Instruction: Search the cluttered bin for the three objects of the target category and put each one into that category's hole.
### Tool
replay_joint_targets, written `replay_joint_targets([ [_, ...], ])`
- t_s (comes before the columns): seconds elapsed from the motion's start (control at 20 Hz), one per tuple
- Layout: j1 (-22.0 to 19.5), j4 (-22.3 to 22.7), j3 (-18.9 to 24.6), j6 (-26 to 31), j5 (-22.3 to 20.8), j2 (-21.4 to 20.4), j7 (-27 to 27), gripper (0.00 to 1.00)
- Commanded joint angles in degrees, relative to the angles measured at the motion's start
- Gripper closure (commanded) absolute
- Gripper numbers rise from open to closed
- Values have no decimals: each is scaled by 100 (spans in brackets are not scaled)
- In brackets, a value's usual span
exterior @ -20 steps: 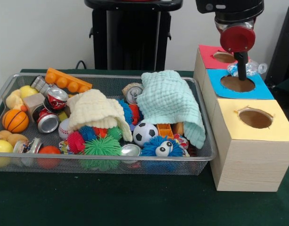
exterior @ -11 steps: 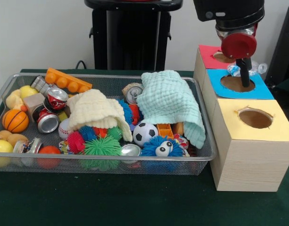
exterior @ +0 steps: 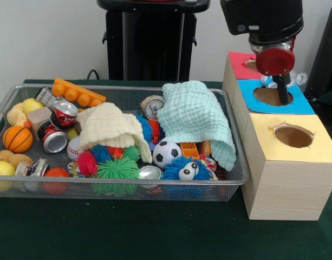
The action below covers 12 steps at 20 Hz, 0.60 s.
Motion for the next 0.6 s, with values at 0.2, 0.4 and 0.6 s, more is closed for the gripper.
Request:
replay_joint_targets([
  [0.2, -53, 502, 233, 209, -239, 222, 804, 0],
  [0.4, -7, 483, 178, 322, -241, 195, 856, 0],
  [0.6, 41, 471, 113, 495, -234, 111, 923, 0],
])
